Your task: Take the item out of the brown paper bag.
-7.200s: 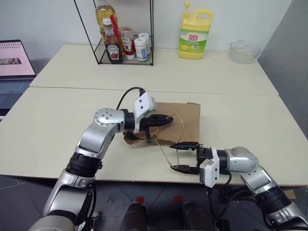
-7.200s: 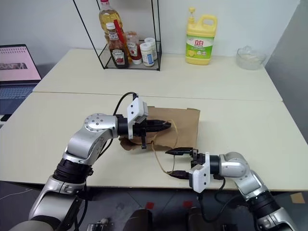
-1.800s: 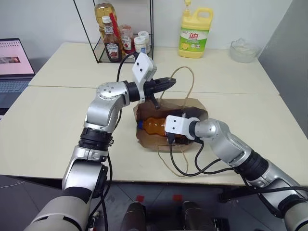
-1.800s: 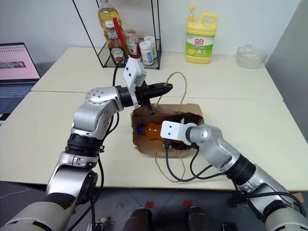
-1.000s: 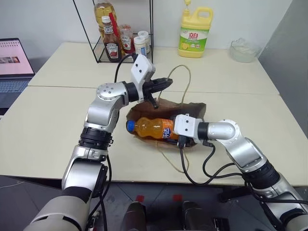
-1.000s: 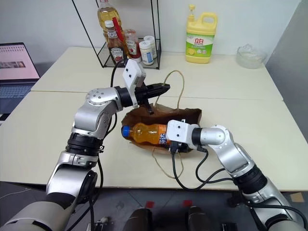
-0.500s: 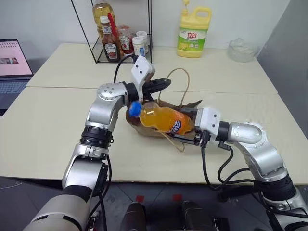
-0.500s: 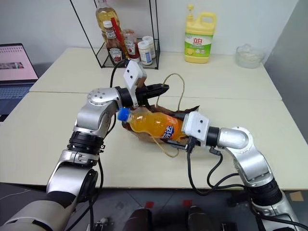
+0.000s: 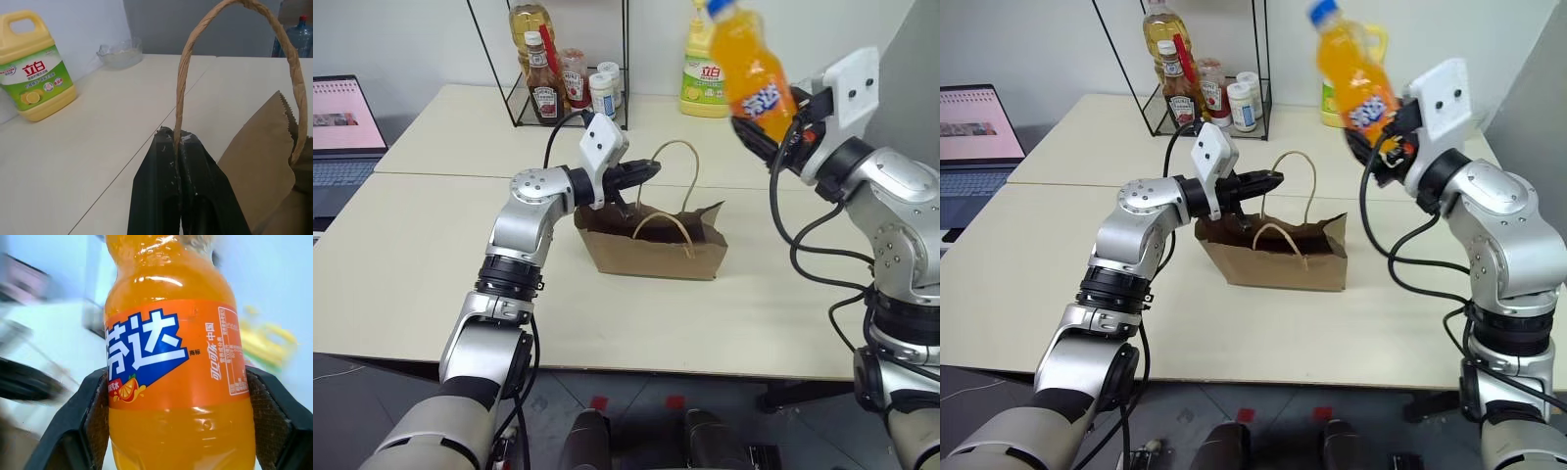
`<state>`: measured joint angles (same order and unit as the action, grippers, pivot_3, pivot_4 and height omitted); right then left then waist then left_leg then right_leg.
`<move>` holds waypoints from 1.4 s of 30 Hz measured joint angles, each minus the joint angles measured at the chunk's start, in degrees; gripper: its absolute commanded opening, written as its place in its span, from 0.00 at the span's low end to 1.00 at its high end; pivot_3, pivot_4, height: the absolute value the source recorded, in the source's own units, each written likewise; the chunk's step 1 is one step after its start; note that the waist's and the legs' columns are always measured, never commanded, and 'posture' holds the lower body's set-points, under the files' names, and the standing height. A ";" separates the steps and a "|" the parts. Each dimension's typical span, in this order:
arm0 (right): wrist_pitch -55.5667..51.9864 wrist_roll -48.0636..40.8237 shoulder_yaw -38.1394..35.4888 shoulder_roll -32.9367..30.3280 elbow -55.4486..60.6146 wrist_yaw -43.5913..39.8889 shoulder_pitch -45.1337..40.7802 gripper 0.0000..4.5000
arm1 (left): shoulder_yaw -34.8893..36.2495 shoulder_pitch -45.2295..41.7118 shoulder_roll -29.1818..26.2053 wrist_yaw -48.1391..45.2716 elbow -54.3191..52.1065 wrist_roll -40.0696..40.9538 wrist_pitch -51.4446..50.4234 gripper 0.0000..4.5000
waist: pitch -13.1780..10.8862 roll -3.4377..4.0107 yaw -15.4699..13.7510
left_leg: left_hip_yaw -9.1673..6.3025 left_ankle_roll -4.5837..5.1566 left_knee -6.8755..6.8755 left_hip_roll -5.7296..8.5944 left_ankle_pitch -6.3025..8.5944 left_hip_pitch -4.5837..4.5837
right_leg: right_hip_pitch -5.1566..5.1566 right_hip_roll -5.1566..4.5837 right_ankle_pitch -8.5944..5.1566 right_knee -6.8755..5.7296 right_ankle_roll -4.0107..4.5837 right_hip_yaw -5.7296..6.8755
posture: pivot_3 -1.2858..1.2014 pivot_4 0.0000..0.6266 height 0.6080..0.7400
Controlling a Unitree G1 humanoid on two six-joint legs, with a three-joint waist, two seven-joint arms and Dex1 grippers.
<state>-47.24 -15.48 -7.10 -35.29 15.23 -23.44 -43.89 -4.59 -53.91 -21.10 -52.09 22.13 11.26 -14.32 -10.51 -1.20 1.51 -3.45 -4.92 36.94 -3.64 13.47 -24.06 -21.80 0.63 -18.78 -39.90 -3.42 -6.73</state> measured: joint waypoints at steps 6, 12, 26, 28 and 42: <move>-4.52 4.54 1.96 -6.49 -8.06 -0.49 6.64 0.72 | -0.14 0.01 0.10 -0.05 -0.04 0.00 0.01 0.00 | -0.01 0.03 0.33 | 0.13 0.01 -0.03 -0.01 0.00 -0.29 | -0.40 0.01 0.00 -0.06 0.00 -0.13 | 0.52 0.24 1.00; -7.76 4.57 7.05 -8.75 -13.47 -7.22 12.66 0.72 | -0.30 0.04 0.13 -0.14 -0.07 0.00 0.00 0.00 | -0.05 0.10 0.78 | 0.16 0.03 -0.02 -0.01 -0.01 -0.30 | -0.44 0.02 0.00 -0.08 0.00 -0.18 | 0.52 0.24 1.00; -4.55 5.88 10.05 -5.79 -20.57 -8.90 11.78 0.99 | -0.94 1.43 0.08 0.13 -2.55 -0.07 -0.24 0.00 | -0.05 0.10 1.42 | 0.15 0.10 0.04 -0.01 -0.07 -0.21 | -0.29 0.03 0.07 -0.08 -0.11 -0.17 | 0.52 0.24 1.00; -4.28 5.73 9.94 -5.66 -20.13 -8.96 12.14 0.99 | -0.94 1.64 -0.05 0.20 -2.64 -0.08 -0.33 0.00 | -0.05 0.10 1.42 | 0.16 0.10 0.03 -0.01 -0.07 -0.22 | -0.30 0.02 0.07 -0.07 -0.11 -0.18 | 0.52 0.24 1.00; -7.47 2.67 1.16 -4.90 -1.56 -7.11 15.34 1.00 | -0.15 1.96 -3.52 -2.59 -3.90 2.19 -4.20 0.27 | -0.05 0.10 1.37 | 0.14 0.10 0.03 -0.02 -0.07 -0.24 | -0.30 0.02 0.06 -0.08 -0.11 -0.15 | 0.52 0.24 1.00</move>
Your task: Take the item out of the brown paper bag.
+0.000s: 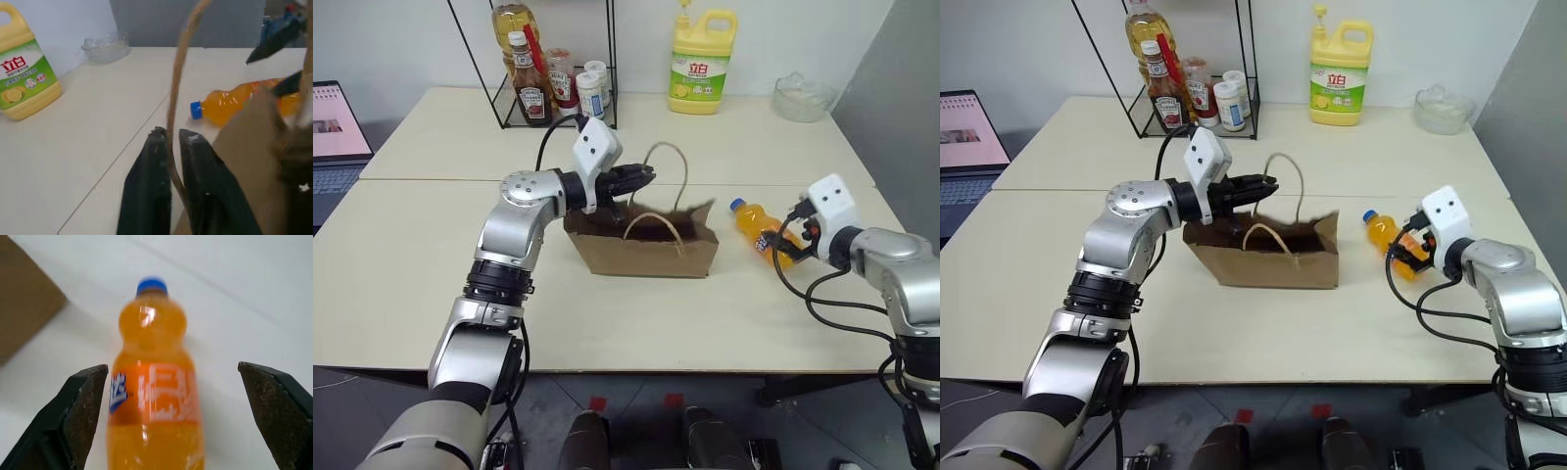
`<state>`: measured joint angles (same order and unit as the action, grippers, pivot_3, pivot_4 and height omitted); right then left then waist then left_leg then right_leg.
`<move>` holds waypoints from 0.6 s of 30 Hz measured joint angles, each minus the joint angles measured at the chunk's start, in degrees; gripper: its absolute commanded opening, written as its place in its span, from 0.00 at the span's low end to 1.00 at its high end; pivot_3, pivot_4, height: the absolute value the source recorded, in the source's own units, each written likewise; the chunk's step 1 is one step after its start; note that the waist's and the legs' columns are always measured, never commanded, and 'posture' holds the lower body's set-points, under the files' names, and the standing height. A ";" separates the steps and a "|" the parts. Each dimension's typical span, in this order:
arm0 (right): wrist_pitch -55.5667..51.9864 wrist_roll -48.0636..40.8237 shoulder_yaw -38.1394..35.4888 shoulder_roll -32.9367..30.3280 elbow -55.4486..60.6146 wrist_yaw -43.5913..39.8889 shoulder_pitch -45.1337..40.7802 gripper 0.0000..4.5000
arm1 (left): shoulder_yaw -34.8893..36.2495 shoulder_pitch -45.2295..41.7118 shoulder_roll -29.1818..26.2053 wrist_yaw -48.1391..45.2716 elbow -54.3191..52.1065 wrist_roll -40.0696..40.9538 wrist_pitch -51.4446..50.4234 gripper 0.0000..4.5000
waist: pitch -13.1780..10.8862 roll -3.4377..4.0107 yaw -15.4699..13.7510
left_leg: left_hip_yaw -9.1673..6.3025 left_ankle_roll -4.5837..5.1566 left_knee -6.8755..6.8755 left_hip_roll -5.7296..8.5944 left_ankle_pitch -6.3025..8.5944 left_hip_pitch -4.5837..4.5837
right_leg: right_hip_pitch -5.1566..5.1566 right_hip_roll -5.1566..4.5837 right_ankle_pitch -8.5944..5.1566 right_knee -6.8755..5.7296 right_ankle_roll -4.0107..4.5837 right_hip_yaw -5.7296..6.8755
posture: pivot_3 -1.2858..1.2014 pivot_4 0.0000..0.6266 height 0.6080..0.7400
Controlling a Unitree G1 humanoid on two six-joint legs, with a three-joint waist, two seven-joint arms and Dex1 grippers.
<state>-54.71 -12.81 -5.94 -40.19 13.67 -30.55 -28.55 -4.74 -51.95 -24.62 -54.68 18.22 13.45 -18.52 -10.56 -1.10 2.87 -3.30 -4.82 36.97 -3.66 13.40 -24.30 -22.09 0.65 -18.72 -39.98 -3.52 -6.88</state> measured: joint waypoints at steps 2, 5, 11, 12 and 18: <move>-1.69 -1.87 -2.74 1.92 2.49 0.96 0.11 1.00 | 0.55 -0.23 -1.05 -1.41 -0.28 1.66 -2.46 0.41 | 0.00 0.00 0.02 | -0.01 0.00 0.00 0.00 0.00 -0.01 | 0.00 0.00 0.00 -0.01 0.00 0.01 | 0.52 0.24 1.00; -3.48 -3.59 -5.75 3.92 5.08 2.57 0.85 1.00 | 1.61 -1.32 -3.07 -3.20 -0.39 3.98 -6.30 0.62 | 0.00 0.00 0.03 | -0.02 0.00 0.01 0.00 0.00 -0.02 | 0.00 0.00 0.00 -0.01 0.00 0.02 | 0.52 0.24 1.00; -4.43 -5.94 -10.59 5.48 10.76 4.70 6.21 1.00 | 9.65 -2.03 -7.20 0.23 -0.44 7.94 -13.56 0.99 | 0.00 0.00 0.05 | -0.04 0.00 0.00 -0.01 0.00 -0.02 | -0.01 0.00 0.00 -0.02 0.00 0.03 | 0.52 0.24 1.00; -4.02 -6.23 -11.09 5.95 12.21 4.99 7.51 1.00 | 11.01 -1.87 -7.48 1.78 -0.68 8.36 -14.49 0.99 | 0.00 0.00 0.04 | -0.05 0.00 0.00 -0.01 0.00 -0.03 | -0.01 0.00 0.00 -0.01 0.00 0.04 | 0.52 0.24 1.00; 1.07 -6.23 -12.49 13.16 22.85 9.72 17.74 1.00 | 17.81 11.37 -8.07 13.28 -10.88 8.60 -16.71 0.99 | 0.03 0.06 0.07 | -0.04 -0.03 -0.01 -0.05 -0.01 -0.01 | -0.02 -0.01 0.00 -0.09 0.01 0.02 | 0.52 0.24 1.00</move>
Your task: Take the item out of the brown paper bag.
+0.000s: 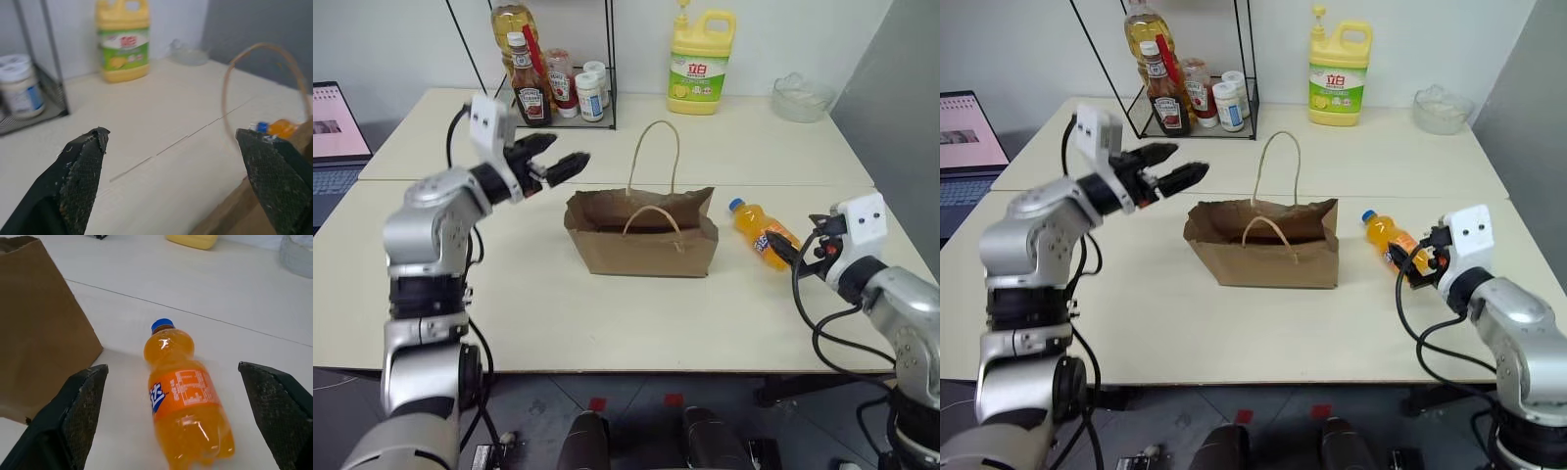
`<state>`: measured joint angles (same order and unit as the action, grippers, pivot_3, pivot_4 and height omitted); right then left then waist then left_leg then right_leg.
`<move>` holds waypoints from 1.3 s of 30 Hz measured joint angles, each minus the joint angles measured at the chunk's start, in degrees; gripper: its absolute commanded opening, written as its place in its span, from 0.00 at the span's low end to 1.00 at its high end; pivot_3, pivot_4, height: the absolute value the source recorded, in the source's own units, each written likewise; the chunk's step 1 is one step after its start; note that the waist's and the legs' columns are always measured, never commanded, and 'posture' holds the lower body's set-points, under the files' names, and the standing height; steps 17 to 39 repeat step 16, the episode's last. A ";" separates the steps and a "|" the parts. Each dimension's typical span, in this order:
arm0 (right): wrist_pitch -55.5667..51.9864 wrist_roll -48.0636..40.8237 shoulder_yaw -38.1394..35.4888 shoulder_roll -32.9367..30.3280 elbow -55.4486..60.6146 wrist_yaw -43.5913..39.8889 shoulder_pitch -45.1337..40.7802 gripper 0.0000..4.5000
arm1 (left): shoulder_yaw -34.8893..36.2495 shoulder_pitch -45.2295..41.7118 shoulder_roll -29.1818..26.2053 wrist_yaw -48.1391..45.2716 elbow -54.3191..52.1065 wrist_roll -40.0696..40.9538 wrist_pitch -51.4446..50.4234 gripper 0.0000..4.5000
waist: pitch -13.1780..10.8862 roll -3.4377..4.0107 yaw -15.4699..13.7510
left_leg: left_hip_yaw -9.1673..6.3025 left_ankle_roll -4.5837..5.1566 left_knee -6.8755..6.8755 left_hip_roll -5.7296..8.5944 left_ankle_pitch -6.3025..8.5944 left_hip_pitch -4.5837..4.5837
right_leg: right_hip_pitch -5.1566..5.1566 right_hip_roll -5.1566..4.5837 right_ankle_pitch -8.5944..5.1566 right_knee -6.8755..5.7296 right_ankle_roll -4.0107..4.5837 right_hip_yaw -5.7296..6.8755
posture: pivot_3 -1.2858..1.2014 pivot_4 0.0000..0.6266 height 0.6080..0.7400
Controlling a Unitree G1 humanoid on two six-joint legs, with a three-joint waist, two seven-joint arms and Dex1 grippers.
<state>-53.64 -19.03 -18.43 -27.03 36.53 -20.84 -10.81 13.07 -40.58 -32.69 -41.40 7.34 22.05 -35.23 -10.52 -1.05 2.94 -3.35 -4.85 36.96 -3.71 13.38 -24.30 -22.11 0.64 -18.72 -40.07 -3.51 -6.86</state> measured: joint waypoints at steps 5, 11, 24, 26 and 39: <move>3.99 2.10 1.30 7.74 7.69 6.71 8.60 1.00 | 1.04 19.53 2.13 9.59 -11.67 -4.34 1.12 0.99 | 0.05 0.00 -0.23 | 0.00 -0.09 -0.04 -0.01 -0.04 0.01 | 0.01 -0.02 0.00 0.02 0.01 -0.02 | 0.52 0.24 1.00; 8.56 4.87 6.93 12.78 10.46 10.27 21.73 1.00 | 0.85 37.43 9.89 20.04 -25.13 -6.81 0.33 0.99 | 0.21 -0.09 -1.27 | 0.01 -0.10 -0.01 0.01 -0.04 0.14 | 0.18 -0.04 -0.01 0.07 -0.01 -0.02 | 0.52 0.24 1.00; 10.51 6.74 9.38 16.06 10.58 13.56 25.40 1.00 | -4.51 47.25 15.98 26.59 -34.04 -9.53 -0.31 0.99 | 0.32 -0.13 -1.17 | 0.02 -0.09 -0.10 0.00 -0.03 0.54 | 0.50 -0.01 -0.02 0.12 -0.03 -0.05 | 0.52 0.24 1.00; 10.51 6.74 9.38 16.06 10.58 13.56 25.40 1.00 | -4.51 47.25 15.98 26.59 -34.04 -9.53 -0.31 0.99 | 0.32 -0.13 -1.17 | 0.02 -0.09 -0.10 0.00 -0.03 0.54 | 0.50 -0.01 -0.02 0.12 -0.03 -0.05 | 0.52 0.24 1.00; 10.51 6.74 9.38 16.06 10.58 13.56 25.40 1.00 | -4.51 47.25 15.98 26.59 -34.04 -9.53 -0.31 0.99 | 0.32 -0.13 -1.17 | 0.02 -0.09 -0.10 0.00 -0.03 0.54 | 0.50 -0.01 -0.02 0.12 -0.03 -0.05 | 0.52 0.24 1.00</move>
